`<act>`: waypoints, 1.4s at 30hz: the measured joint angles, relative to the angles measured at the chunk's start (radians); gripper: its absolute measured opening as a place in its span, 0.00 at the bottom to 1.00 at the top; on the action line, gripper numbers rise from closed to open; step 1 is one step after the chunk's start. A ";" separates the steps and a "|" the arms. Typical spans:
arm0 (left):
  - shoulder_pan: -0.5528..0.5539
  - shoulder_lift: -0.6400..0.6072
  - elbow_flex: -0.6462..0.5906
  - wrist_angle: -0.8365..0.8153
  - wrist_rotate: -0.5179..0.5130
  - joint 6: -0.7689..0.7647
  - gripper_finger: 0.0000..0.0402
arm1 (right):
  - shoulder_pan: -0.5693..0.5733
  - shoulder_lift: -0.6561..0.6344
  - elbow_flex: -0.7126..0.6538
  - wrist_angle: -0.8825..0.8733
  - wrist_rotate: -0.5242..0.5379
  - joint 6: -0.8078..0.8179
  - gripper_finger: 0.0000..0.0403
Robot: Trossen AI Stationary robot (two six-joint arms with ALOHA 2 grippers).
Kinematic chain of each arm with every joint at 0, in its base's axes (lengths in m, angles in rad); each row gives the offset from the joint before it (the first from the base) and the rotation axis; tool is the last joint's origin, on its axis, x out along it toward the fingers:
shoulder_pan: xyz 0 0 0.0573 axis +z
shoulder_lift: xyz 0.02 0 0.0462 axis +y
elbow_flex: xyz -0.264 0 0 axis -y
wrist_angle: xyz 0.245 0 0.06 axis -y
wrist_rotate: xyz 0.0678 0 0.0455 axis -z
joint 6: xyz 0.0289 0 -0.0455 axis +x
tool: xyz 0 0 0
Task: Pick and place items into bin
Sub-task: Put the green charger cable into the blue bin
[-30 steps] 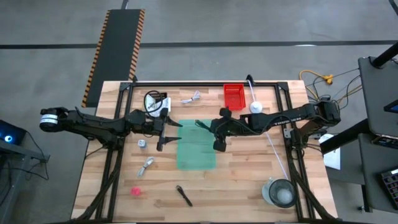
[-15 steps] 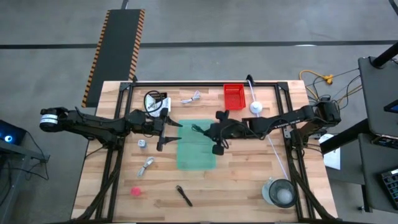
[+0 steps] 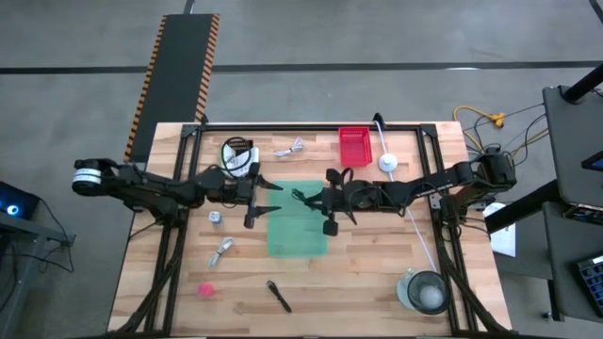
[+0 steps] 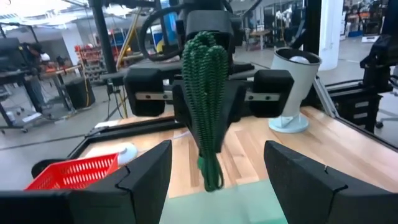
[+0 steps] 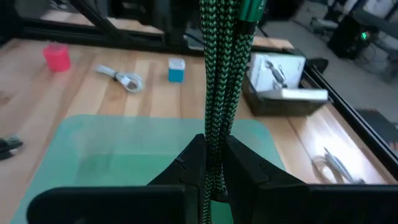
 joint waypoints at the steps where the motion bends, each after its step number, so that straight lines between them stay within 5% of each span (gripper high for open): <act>1: 0.000 0.017 0.005 0.016 0.000 0.000 0.59 | 0.000 0.000 -0.009 0.017 -0.001 -0.002 0.08; 18: 0.000 0.233 0.146 0.069 0.000 0.001 0.59 | 0.000 0.040 -0.038 0.083 -0.003 -0.002 0.08; 42: 0.000 0.286 0.189 0.064 0.000 -0.007 0.59 | 0.000 0.094 -0.038 0.157 -0.003 -0.005 0.08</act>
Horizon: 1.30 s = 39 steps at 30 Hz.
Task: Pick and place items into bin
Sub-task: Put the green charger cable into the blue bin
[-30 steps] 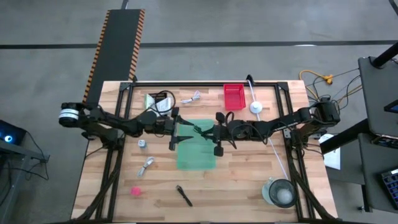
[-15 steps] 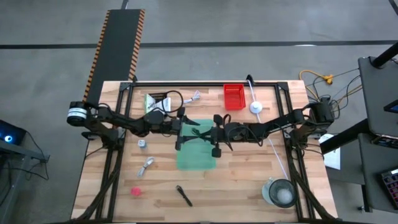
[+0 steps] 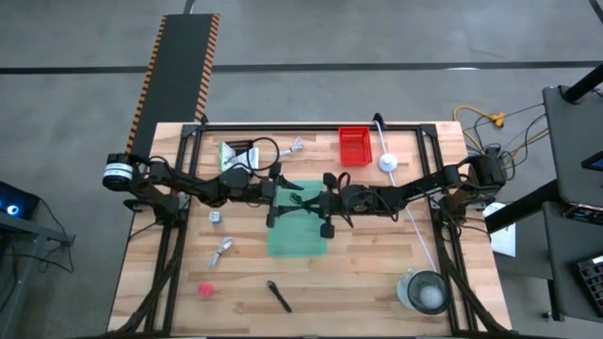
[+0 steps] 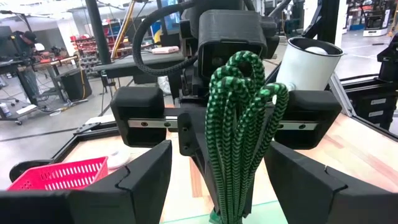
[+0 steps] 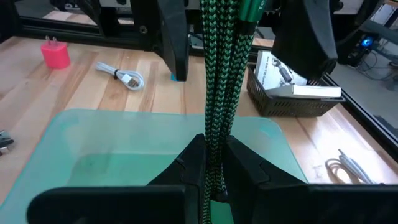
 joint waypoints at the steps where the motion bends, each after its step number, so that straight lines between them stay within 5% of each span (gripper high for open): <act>1: 0.000 0.000 0.000 -0.001 0.000 0.000 0.59 | 0.000 0.000 0.000 0.001 0.000 0.000 0.08; 12: 0.000 0.000 -0.001 -0.001 0.000 0.008 0.53 | 0.000 0.000 0.000 0.017 0.000 0.000 0.08; 26: -0.001 0.000 -0.006 -0.001 0.006 0.060 0.04 | -0.002 0.000 0.000 0.016 0.004 0.003 0.09; 39: 0.000 0.000 -0.009 -0.011 -0.003 0.063 0.03 | 0.000 0.000 0.000 -0.022 0.006 0.029 0.32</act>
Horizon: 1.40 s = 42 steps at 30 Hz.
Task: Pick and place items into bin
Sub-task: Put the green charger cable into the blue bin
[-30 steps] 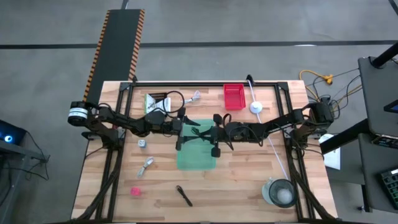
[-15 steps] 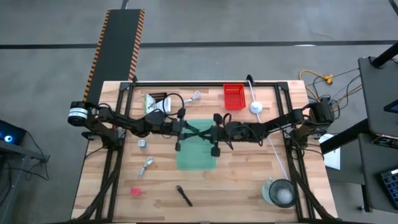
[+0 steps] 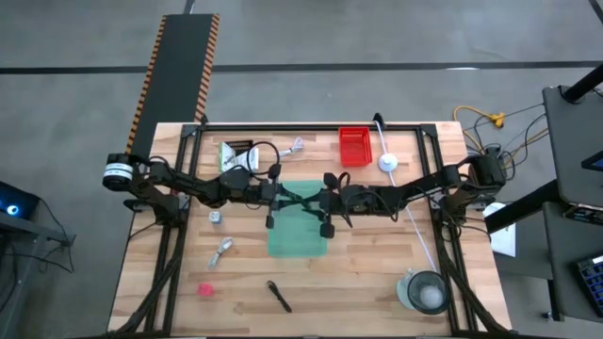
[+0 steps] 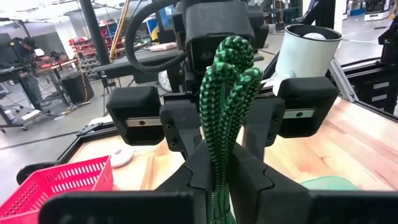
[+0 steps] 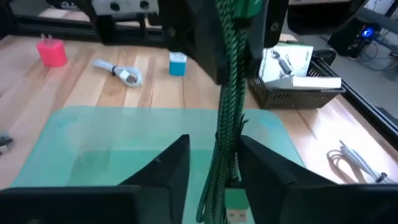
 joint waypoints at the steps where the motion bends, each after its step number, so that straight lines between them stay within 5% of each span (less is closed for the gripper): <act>1: 0.000 0.000 0.000 0.001 0.000 0.000 0.03 | 0.000 0.000 0.000 -0.001 0.000 0.000 0.34; 11: 0.001 -0.009 -0.018 -0.001 -0.005 0.042 0.03 | 0.000 -0.037 0.000 -0.121 0.002 0.000 0.44; 28: 0.002 -0.074 -0.023 -0.155 -0.136 0.049 0.03 | -0.002 -0.111 0.000 -0.348 0.189 -0.003 0.39; 42: 0.002 -0.077 0.009 -0.338 -0.275 0.043 0.03 | -0.007 -0.109 -0.041 -0.351 0.188 0.028 0.36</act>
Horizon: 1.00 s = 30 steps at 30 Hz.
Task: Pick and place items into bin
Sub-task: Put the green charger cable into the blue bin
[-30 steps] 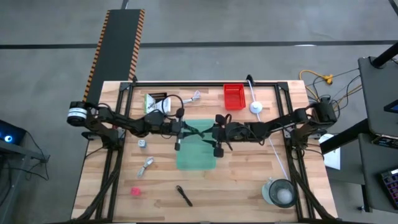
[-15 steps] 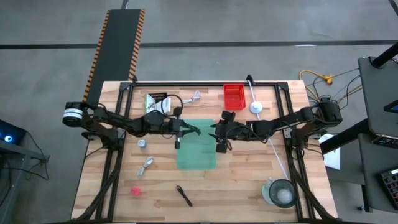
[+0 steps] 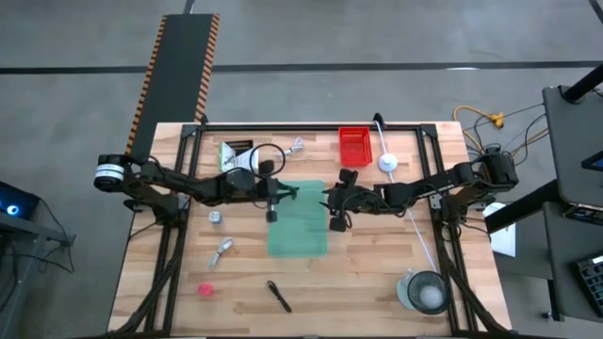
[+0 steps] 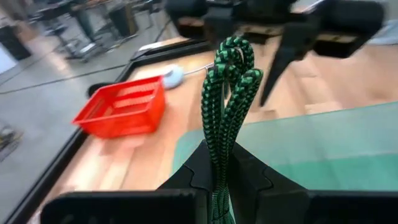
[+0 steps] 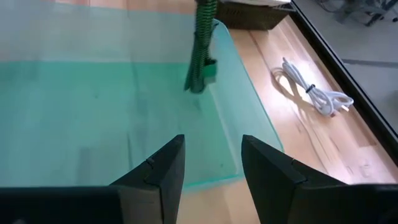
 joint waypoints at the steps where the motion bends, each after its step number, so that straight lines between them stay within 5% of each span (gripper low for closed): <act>1: 0.000 0.000 -0.001 -0.005 -0.018 0.000 0.03 | -0.001 0.000 -0.003 0.000 0.000 0.000 0.36; 30: -0.001 -0.008 0.014 -0.221 -0.160 0.091 0.03 | -0.017 0.000 -0.005 0.004 -0.001 -0.001 0.33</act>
